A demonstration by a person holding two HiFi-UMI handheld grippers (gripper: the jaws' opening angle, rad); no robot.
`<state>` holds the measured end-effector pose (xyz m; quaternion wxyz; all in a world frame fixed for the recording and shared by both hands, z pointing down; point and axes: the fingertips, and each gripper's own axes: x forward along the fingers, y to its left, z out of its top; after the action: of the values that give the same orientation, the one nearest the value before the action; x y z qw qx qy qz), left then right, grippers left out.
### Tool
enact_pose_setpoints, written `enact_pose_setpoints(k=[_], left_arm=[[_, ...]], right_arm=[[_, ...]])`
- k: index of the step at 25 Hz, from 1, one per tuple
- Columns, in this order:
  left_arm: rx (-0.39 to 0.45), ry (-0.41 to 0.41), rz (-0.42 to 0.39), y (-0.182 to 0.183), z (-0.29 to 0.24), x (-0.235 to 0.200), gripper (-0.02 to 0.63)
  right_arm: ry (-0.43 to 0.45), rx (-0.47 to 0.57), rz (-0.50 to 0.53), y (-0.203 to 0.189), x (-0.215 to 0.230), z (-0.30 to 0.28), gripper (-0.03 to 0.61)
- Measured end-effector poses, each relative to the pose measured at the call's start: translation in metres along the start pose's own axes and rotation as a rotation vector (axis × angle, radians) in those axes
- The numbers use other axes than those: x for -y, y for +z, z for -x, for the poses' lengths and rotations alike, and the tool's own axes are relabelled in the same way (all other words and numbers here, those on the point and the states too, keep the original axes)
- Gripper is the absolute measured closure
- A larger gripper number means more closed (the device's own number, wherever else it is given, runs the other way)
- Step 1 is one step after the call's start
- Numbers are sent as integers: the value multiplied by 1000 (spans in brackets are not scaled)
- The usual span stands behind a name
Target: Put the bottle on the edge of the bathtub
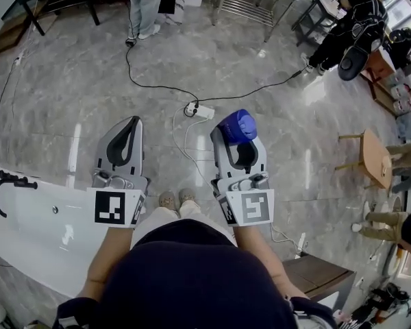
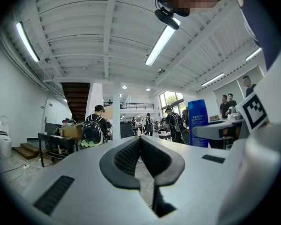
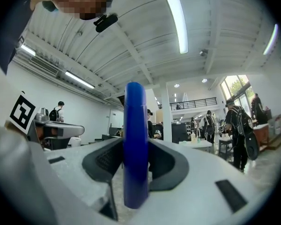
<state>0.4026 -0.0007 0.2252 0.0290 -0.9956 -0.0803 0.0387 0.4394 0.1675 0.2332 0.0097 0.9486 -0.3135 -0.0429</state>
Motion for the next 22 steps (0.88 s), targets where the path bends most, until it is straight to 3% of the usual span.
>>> enact_pose_setpoints(k=[8, 12, 17, 22], left_arm=[[9, 43, -16, 5, -11, -2, 611], [9, 112, -31, 6, -4, -16, 611], [15, 304, -74, -3, 49, -49, 611], [-5, 622, -135, 2, 147, -91, 611]], right_arm=[[50, 1, -10, -1, 10, -20, 420], [137, 8, -23, -4, -4, -42, 420], [342, 57, -39, -14, -64, -67, 420], [638, 110, -87, -11, -161, -81, 420]])
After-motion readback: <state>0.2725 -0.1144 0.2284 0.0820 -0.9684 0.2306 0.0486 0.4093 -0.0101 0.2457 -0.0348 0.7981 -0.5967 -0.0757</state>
